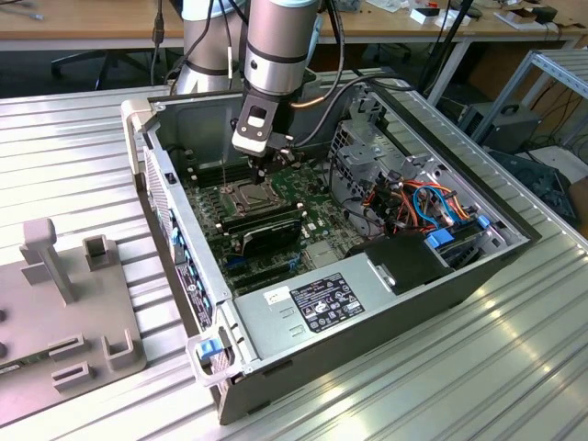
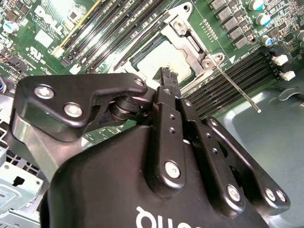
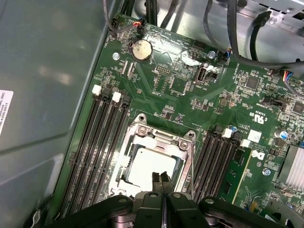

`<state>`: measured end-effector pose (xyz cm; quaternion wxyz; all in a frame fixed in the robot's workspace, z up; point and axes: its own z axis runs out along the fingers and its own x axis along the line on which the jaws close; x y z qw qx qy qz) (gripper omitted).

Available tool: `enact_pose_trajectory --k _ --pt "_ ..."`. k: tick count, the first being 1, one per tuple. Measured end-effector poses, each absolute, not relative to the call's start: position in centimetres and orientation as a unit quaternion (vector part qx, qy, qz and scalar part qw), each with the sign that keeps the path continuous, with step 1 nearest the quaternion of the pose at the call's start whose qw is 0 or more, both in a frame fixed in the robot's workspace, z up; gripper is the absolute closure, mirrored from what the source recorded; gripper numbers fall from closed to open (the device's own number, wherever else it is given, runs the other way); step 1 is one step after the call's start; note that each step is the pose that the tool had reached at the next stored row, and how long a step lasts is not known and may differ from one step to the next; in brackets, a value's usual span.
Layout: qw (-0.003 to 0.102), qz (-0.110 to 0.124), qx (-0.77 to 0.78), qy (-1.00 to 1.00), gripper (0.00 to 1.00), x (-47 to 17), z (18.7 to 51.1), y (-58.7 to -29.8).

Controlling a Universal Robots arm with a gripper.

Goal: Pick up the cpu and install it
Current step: 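Install the first cpu locking lever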

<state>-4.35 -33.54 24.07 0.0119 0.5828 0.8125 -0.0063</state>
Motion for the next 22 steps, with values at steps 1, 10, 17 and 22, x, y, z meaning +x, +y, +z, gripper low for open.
enact_pose_trajectory --k 1,10,17,22 --pt "0.012 -0.006 0.583 0.813 0.89 -4.35 24.07 -33.54" --pt "0.012 -0.006 0.562 0.827 0.89 -4.35 24.07 -33.54" --pt "0.013 -0.005 0.476 0.880 0.89 -4.35 24.05 -33.54" --pt "0.013 -0.004 0.444 0.896 0.89 -4.35 24.05 -33.54"
